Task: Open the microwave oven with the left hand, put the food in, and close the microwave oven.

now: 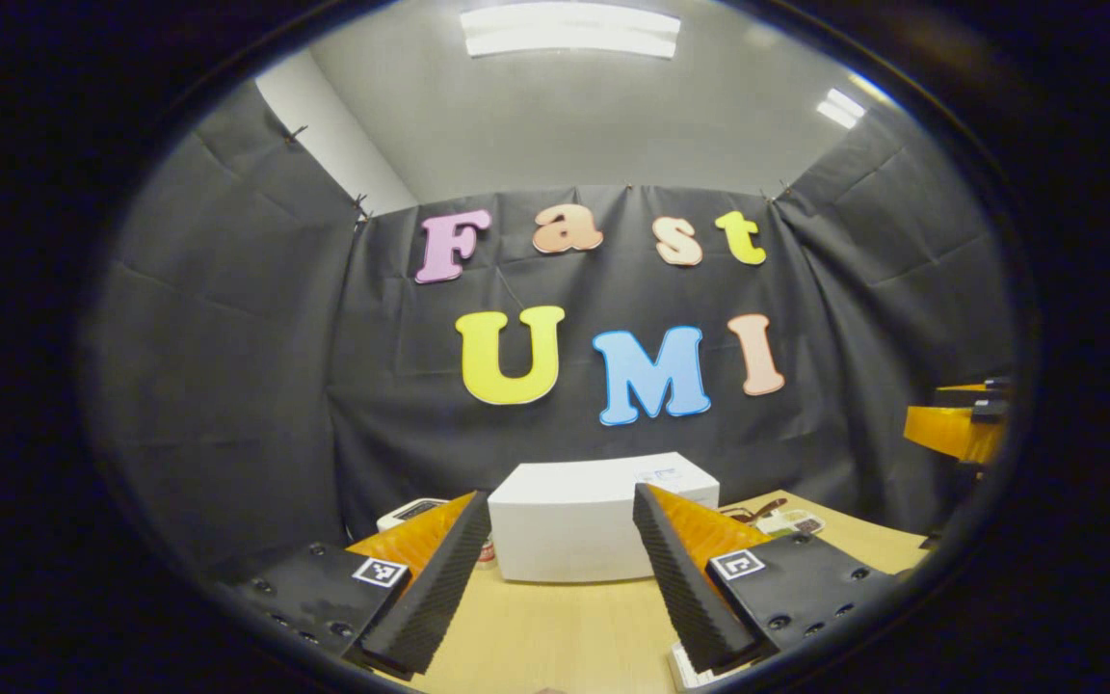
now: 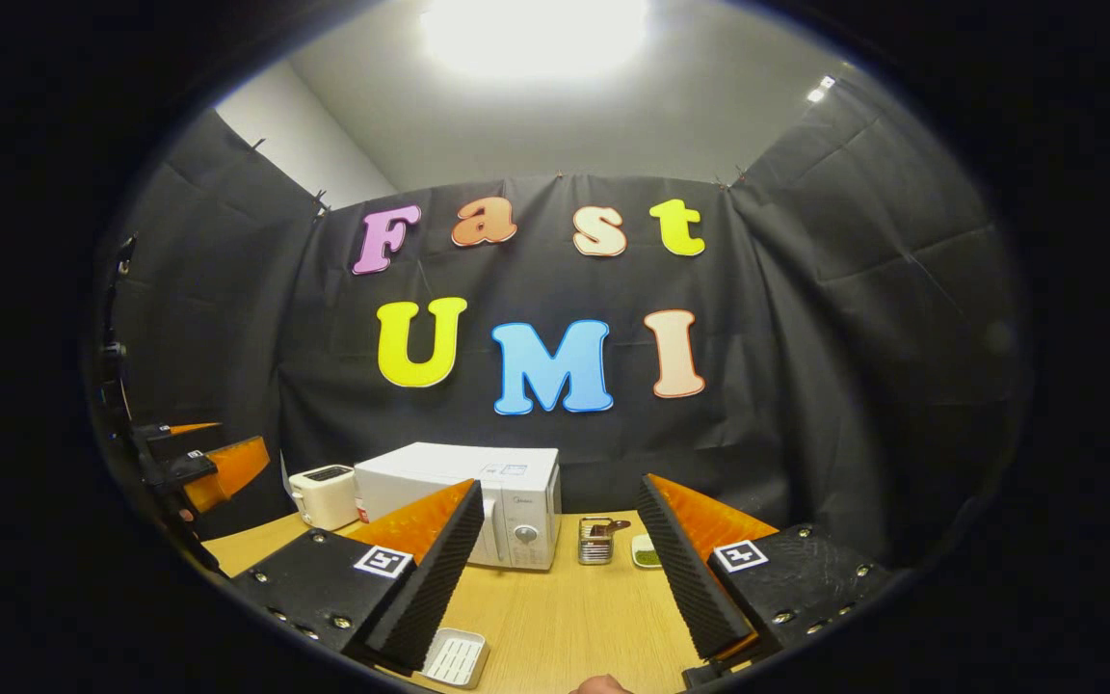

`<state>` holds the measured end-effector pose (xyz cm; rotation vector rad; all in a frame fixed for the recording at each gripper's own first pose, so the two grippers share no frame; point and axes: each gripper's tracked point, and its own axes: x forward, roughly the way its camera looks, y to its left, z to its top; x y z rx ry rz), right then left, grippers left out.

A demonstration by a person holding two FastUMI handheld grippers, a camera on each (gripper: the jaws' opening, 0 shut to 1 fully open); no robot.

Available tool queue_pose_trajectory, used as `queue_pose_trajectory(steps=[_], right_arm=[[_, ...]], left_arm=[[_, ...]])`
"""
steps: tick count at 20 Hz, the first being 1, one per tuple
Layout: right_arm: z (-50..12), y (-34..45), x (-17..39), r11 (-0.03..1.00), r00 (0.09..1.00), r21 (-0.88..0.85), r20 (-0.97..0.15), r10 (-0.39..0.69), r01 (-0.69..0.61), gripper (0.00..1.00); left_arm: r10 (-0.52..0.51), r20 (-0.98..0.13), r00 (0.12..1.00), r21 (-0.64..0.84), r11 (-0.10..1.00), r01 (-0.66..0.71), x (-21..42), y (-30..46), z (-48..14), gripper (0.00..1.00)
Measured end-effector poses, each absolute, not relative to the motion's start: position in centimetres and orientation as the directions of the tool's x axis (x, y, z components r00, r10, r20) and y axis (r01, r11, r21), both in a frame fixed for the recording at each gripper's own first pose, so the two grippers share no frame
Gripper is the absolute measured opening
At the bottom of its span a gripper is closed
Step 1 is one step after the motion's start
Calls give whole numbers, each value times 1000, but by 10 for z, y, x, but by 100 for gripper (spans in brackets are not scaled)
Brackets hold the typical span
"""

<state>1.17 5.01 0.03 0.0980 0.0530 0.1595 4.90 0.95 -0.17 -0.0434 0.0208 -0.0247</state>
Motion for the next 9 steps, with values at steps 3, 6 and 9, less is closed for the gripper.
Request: queue_pose_trajectory(steps=[3, 6, 9], right_arm=[[5, 69, 16, 975, 981, 119, -32, 191, -186, 98], [13, 85, 20, 968, 973, 108, -23, 230, -226, 98], [22, 98, 17, 966, 970, 94, 12, 241, -241, 98]], left_arm=[[-5, -12, 1000, -40, 999, 5, 47, 20, 0, 99], [30, 6, 1000, -44, 999, -30, 42, 36, 2, 100], [37, 9, 999, -33, 999, -37, 38, 46, 0, 100]])
